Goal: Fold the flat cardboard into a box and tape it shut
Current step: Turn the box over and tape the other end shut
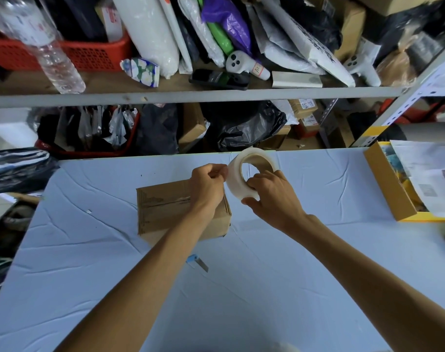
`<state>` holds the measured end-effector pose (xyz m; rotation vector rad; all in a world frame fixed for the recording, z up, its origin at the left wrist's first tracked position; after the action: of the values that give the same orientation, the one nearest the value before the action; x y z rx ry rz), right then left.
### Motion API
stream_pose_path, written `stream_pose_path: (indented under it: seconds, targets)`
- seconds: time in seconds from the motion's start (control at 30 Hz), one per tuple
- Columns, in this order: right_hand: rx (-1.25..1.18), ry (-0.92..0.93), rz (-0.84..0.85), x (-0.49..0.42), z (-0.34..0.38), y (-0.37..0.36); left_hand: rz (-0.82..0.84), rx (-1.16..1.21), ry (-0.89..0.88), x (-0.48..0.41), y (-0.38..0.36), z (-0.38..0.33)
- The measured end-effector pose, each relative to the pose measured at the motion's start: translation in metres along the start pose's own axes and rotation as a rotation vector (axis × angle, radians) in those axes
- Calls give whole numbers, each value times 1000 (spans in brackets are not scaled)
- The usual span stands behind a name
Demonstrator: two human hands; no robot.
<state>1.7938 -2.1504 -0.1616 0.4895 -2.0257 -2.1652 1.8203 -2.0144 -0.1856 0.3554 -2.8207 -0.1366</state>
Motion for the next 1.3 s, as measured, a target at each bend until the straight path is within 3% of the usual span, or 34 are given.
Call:
stream_pose_path:
  seconds: [0.43,0.8,0.93,1.17,1.3]
  targets:
    - [106,-1,27,-2,5,-3,-16,3,-41,6,-2,-2]
    - [126,-6,38,-2,6,-3,-55,-58,-201,12,0,-5]
    - [119,-10,33,-2,6,-4,-69,62,-109,8,-1,2]
    - [91,2,8,-1,8,-2,-70,416,247,-8,-3,23]
    - [76,5,-8,-1,7,-1,-60,442,288,-13,-5,26]
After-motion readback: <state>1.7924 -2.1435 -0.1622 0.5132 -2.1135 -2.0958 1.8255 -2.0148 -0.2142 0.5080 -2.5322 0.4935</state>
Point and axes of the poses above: each hand's wrist, its own x-axis away from the middle knuckle, its own y-axis out of the back of the hand, z = x × y, the point moved 3 cm from there along -x, towards the middle knuckle, and after that the axes turned 11 degrees about x, right-handed, at the moved point
